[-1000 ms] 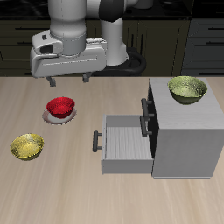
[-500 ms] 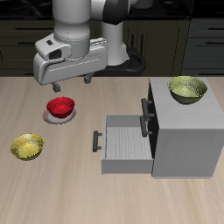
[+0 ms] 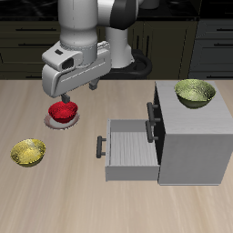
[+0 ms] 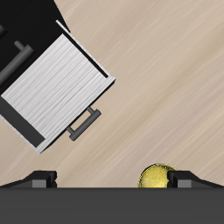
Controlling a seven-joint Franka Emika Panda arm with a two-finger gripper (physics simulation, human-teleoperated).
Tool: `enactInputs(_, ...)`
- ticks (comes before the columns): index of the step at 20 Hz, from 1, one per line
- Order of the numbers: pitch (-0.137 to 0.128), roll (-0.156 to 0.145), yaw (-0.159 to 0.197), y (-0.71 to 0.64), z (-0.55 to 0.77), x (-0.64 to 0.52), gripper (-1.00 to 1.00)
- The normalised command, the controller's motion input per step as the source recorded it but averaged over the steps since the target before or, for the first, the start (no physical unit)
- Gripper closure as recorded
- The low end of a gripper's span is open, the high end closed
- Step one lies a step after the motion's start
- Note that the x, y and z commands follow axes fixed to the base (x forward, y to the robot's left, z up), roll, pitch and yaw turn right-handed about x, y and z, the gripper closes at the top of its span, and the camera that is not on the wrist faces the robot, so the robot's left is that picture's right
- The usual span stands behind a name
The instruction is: Place the red bowl on the plate and close the bottom drawer of the white cabinet
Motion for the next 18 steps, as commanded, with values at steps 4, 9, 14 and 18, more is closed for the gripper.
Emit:
enactInputs(4, -0.05, 0.022, 0.186, 0.08, -0.01, 0.0, -1.0)
enactInputs(9, -0.015, 0.029, 0.273, 0.16, -0.12, -0.03, -1.0)
enactInputs(14, -0.096, 0.0, 0.331, 0.0, -0.11, -0.01, -1.0)
enactInputs(18, 0.096, 0.025, 0.032, 0.03, -0.2, -0.07, -1.0)
